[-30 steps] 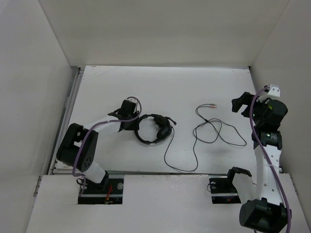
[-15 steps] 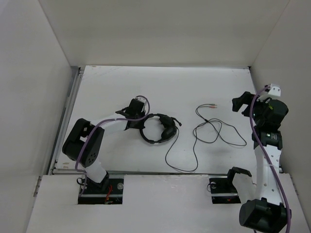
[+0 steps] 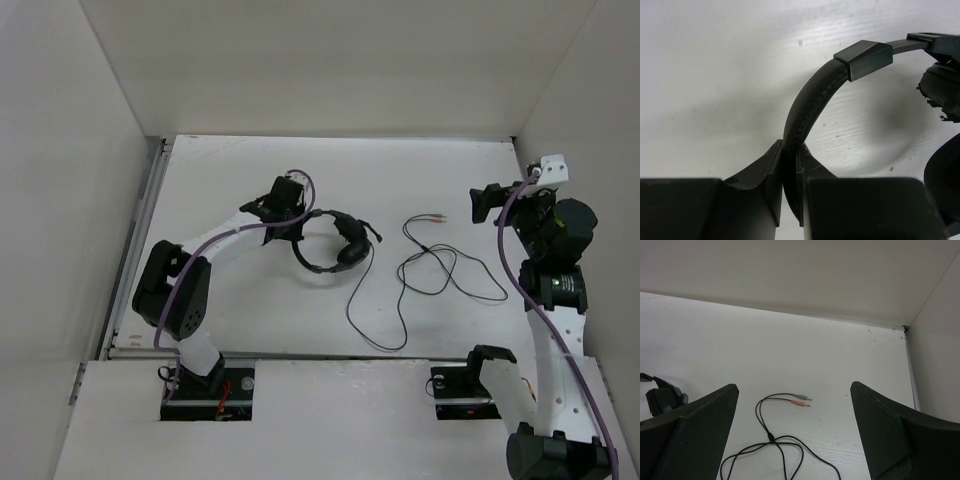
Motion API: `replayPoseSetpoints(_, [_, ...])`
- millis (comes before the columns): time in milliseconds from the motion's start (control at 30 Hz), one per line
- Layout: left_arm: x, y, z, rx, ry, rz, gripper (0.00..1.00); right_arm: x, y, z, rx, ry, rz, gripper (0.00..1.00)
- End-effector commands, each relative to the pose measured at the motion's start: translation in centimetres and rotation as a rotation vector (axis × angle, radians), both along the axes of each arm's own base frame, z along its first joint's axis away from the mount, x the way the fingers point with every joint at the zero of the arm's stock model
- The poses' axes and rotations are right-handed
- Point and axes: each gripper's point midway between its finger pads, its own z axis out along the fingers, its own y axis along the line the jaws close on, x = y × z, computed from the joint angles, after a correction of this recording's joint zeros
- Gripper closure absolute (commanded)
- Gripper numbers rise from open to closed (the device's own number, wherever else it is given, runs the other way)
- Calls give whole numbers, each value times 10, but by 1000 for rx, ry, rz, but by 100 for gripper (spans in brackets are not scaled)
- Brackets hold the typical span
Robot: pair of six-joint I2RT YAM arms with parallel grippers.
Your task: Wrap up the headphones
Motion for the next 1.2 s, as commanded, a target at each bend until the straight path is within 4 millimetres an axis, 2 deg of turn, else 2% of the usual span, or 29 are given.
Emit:
replayPoseSetpoints(0, [30,-2,73,-71,-149,11,100,2,-8,7,-8,-50,-34,0])
replayPoseSetpoints(133, [57,8,127,-107,-253,13,100,8,-7,-4,-5,-26,-36,0])
replayPoseSetpoints(200, [74,15,166,-131,-332,27,100,11,2,-10,7,-8,-1,0])
replayPoseSetpoints(367, [103,25,246,-177,-478,52,100,30,46,-29,13,12,146,0])
replayPoseSetpoints(433, [109,24,276,-189,-531,42,100,38,72,-29,7,-7,221,0])
replayPoseSetpoints(533, [111,21,308,-197,-590,23,100,48,108,-18,4,-58,311,0])
replayPoseSetpoints(733, [108,22,361,-219,-682,12,100,68,168,21,92,-181,433,0])
replayPoseSetpoints(900, [110,32,377,-217,-720,25,100,79,208,62,201,-263,504,0])
replayPoseSetpoints(1000, [111,35,388,-230,-739,34,100,86,237,69,205,-276,564,0])
replayPoseSetpoints(1167, [105,30,407,-254,-772,16,100,97,268,77,226,-292,621,0])
